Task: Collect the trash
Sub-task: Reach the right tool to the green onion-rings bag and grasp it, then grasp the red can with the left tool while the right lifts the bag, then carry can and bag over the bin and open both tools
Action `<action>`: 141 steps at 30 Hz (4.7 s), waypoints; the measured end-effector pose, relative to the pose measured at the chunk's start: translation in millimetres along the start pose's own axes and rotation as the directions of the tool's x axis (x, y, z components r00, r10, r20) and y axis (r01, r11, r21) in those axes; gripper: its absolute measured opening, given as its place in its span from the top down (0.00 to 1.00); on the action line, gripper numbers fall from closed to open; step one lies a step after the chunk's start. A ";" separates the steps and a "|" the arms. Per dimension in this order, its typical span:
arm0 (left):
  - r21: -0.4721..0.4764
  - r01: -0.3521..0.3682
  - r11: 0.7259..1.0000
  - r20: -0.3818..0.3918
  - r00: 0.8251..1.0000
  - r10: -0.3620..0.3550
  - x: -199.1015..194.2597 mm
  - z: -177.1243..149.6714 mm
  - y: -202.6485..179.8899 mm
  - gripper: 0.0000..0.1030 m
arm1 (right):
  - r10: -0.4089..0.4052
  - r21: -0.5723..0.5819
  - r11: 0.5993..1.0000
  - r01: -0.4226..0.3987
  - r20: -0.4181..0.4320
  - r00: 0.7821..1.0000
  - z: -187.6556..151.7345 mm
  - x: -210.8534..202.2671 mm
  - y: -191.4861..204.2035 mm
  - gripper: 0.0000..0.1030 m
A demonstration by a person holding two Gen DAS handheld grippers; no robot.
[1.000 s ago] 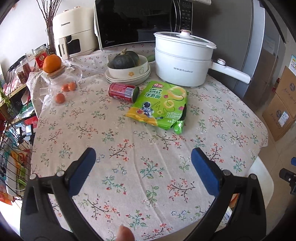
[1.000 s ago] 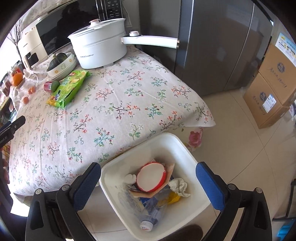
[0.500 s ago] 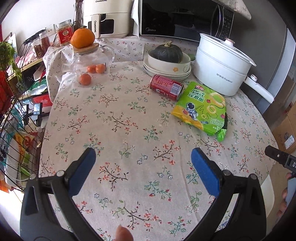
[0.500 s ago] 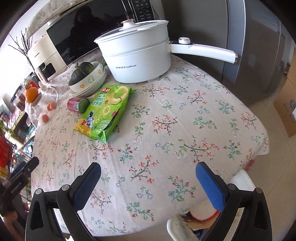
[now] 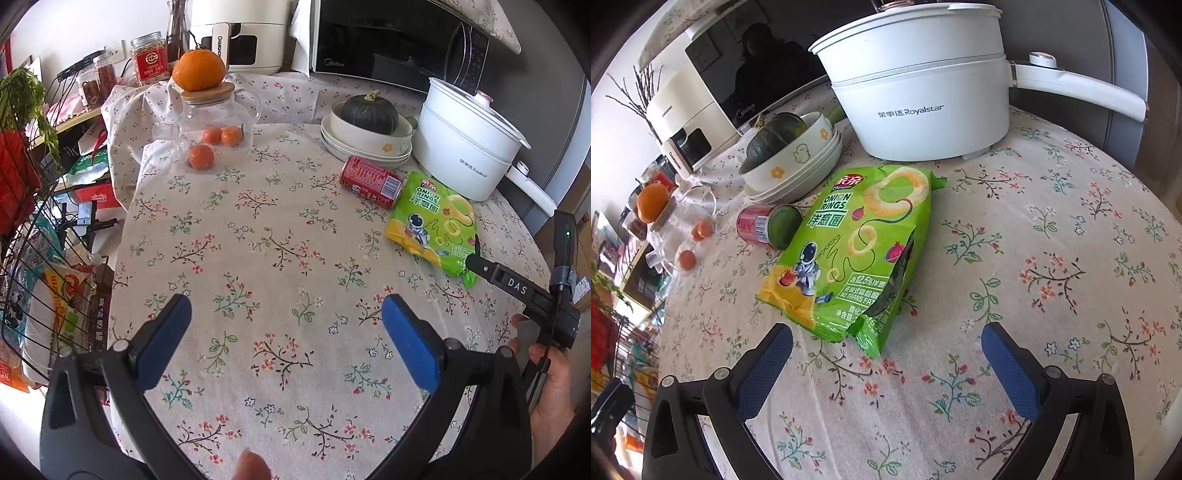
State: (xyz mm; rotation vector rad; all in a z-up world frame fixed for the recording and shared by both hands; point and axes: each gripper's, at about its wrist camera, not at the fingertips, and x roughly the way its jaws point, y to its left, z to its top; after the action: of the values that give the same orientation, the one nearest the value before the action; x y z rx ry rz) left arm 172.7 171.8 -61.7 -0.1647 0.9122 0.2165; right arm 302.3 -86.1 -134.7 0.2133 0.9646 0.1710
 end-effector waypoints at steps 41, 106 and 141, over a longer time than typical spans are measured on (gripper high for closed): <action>0.423 0.389 0.819 -0.107 0.918 -0.381 184.1 111.1 -83.8 0.04 | 0.122 -0.150 0.977 -0.149 -0.172 0.977 19.3 -11.4 -63.0 0.98; 0.570 0.541 0.618 -0.272 0.834 -0.479 -80.2 -148.6 -230.3 0.13 | -0.039 0.228 0.970 0.081 -0.183 0.982 -155.2 -237.3 -238.3 0.98; 0.642 0.581 0.500 -0.349 0.802 -0.484 -59.0 -185.8 -316.2 0.13 | -0.092 0.346 0.921 0.178 -0.251 0.964 -173.1 -243.1 -293.8 0.42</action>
State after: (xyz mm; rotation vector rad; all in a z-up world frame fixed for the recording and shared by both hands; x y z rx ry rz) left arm 76.3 -183.5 -110.9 0.2995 0.9650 -0.7748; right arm 37.6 -409.8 -112.1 0.4766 1.2365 -0.1193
